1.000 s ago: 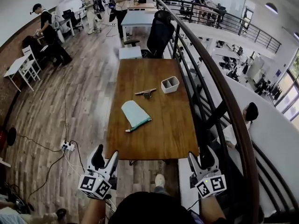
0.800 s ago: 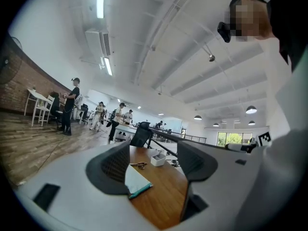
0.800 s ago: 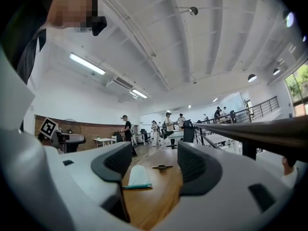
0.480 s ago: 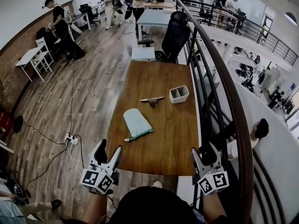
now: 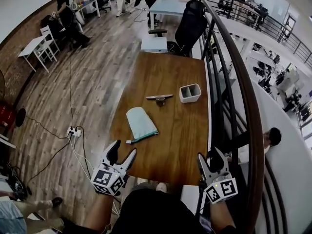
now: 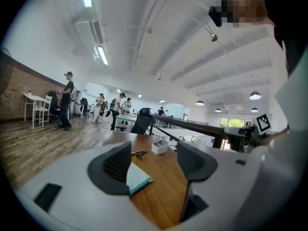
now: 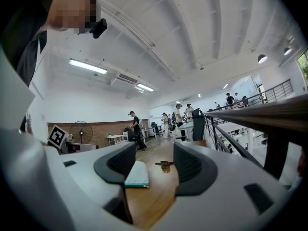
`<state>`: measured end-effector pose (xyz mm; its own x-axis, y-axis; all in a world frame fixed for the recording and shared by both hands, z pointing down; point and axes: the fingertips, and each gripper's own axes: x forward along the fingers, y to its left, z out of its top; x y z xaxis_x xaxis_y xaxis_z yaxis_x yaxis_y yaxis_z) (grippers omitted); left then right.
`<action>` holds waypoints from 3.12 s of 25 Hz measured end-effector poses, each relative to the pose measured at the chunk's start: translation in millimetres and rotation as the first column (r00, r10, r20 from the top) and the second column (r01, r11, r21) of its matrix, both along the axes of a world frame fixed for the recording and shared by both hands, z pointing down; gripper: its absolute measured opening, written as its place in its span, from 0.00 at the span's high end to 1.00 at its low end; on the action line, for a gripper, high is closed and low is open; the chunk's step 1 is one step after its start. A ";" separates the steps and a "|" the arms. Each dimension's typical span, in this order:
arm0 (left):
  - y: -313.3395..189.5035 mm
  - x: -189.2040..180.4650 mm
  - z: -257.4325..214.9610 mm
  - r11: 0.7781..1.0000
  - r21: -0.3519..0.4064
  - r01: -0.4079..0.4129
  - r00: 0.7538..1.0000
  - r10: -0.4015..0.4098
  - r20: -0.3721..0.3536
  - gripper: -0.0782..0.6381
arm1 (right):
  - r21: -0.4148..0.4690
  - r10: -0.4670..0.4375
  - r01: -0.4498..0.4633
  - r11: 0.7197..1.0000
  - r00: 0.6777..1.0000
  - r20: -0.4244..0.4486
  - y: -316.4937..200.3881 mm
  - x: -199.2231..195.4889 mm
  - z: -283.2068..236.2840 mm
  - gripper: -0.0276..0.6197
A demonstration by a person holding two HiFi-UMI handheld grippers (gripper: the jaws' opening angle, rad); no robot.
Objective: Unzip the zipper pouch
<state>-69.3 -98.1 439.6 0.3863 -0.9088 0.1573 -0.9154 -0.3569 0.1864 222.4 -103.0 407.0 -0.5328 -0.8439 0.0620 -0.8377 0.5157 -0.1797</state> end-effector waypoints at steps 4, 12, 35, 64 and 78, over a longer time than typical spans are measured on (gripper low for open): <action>-21.5 12.5 23.4 0.996 -0.043 -0.080 0.995 0.082 0.058 0.48 | -0.036 -0.021 0.020 0.999 1.000 -0.011 -12.4 -11.8 13.3 0.59; -62.9 21.1 81.9 0.964 -0.172 -0.205 0.965 0.228 0.129 0.48 | -0.078 0.012 -0.014 0.997 0.999 -0.034 -36.8 -19.8 24.6 0.60; -102.8 54.1 232.1 0.746 -0.531 -0.402 0.763 0.593 0.257 0.52 | -0.255 0.184 -0.197 0.947 0.980 -0.074 -33.9 -18.5 65.0 0.62; -84.1 79.3 225.8 0.646 -0.653 -0.395 0.771 0.620 0.146 0.83 | -0.282 0.025 -0.025 0.959 1.000 -0.004 -30.5 -36.8 78.2 0.64; -82.2 99.4 136.5 0.692 -0.521 -0.499 0.764 0.635 0.113 0.83 | -0.232 -0.097 0.091 0.968 0.995 -0.013 -34.8 -52.6 73.7 0.64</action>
<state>30.1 -180.4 576.1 0.6841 -0.3300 0.6505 -0.5975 -0.7650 0.2402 169.8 -137.8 480.7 -0.6050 -0.7515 0.2632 -0.7931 0.5392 -0.2832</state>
